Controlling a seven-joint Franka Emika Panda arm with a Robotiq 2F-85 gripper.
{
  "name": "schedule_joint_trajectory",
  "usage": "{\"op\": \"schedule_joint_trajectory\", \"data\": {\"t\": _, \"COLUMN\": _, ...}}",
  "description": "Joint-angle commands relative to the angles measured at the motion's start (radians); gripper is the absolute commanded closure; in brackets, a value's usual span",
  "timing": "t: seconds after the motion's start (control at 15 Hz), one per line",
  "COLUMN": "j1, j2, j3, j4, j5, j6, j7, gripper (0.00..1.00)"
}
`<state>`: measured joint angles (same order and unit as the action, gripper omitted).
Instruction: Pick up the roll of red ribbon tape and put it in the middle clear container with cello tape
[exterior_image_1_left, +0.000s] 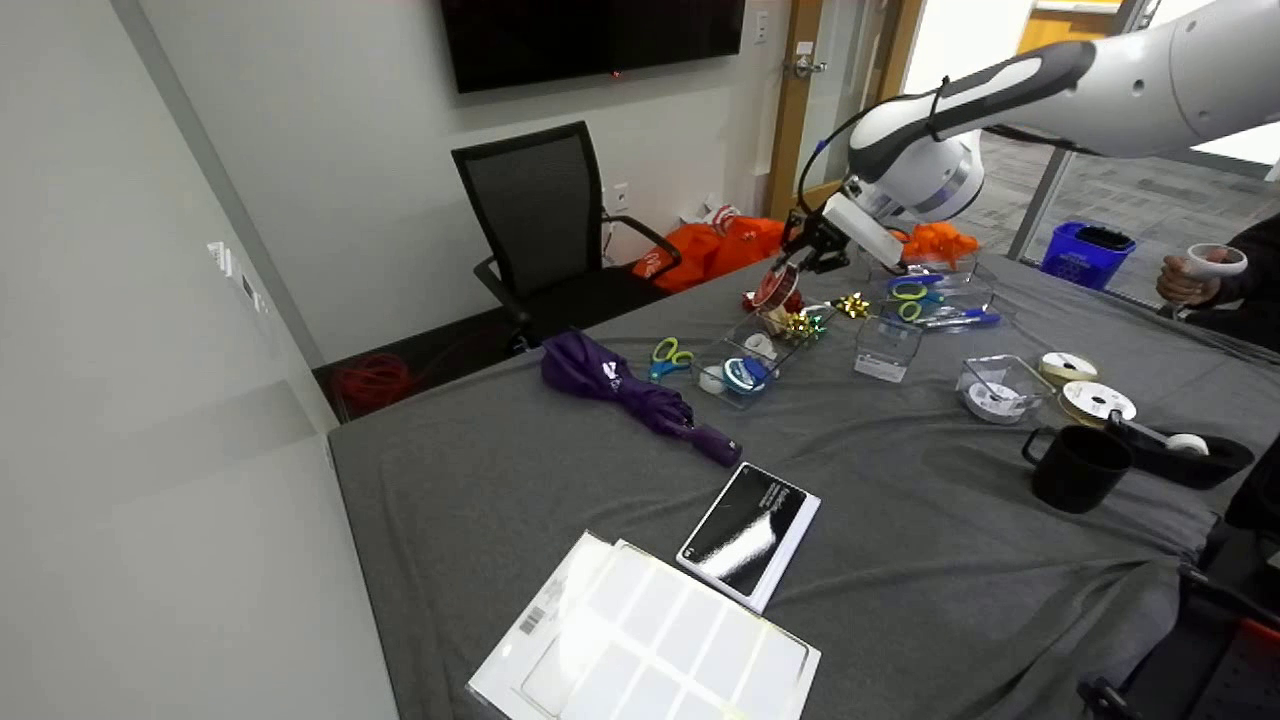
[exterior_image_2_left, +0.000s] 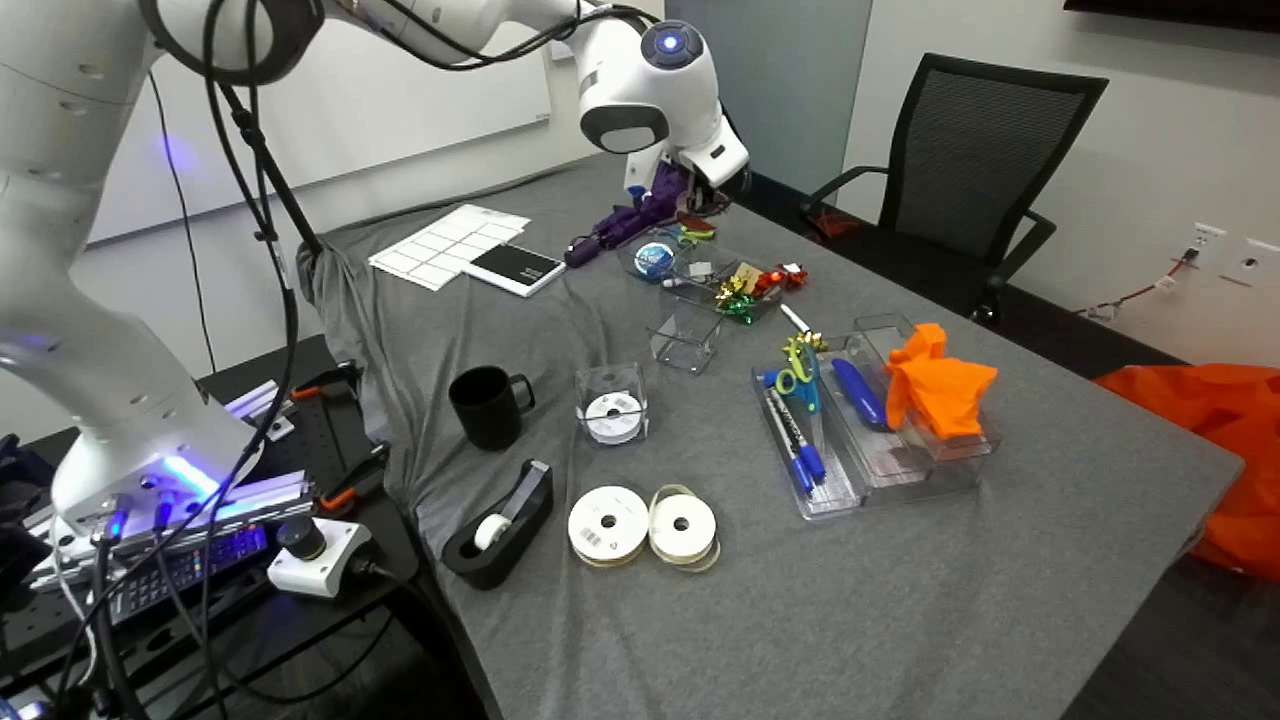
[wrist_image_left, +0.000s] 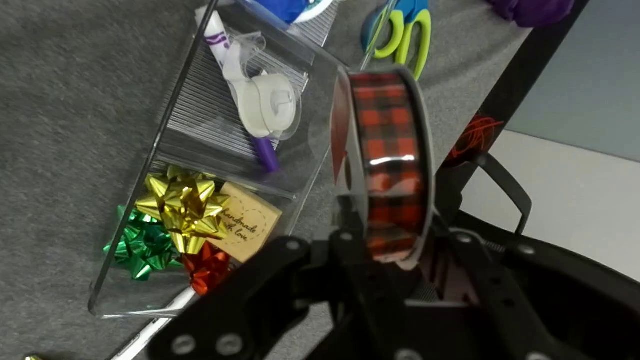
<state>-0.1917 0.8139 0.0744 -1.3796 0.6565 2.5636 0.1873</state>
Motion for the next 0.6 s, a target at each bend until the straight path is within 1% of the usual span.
{"op": "schedule_joint_trajectory", "data": {"t": 0.0, "j1": 0.020, "j2": 0.115, "j3": -0.022, "j4": 0.128, "j5": -0.027, "j6": 0.025, "j7": 0.058, "gripper": 0.93}}
{"op": "schedule_joint_trajectory", "data": {"t": 0.27, "j1": 0.028, "j2": 0.181, "j3": -0.050, "j4": 0.178, "j5": -0.104, "j6": 0.005, "j7": 0.098, "gripper": 0.93}}
{"op": "schedule_joint_trajectory", "data": {"t": 0.33, "j1": 0.028, "j2": 0.185, "j3": -0.060, "j4": 0.174, "j5": -0.137, "j6": -0.007, "j7": 0.107, "gripper": 0.66}}
{"op": "schedule_joint_trajectory", "data": {"t": 0.4, "j1": 0.028, "j2": 0.187, "j3": -0.069, "j4": 0.170, "j5": -0.171, "j6": -0.020, "j7": 0.118, "gripper": 0.44}}
{"op": "schedule_joint_trajectory", "data": {"t": 0.53, "j1": 0.021, "j2": 0.175, "j3": -0.076, "j4": 0.150, "j5": -0.223, "j6": -0.039, "j7": 0.114, "gripper": 0.41}}
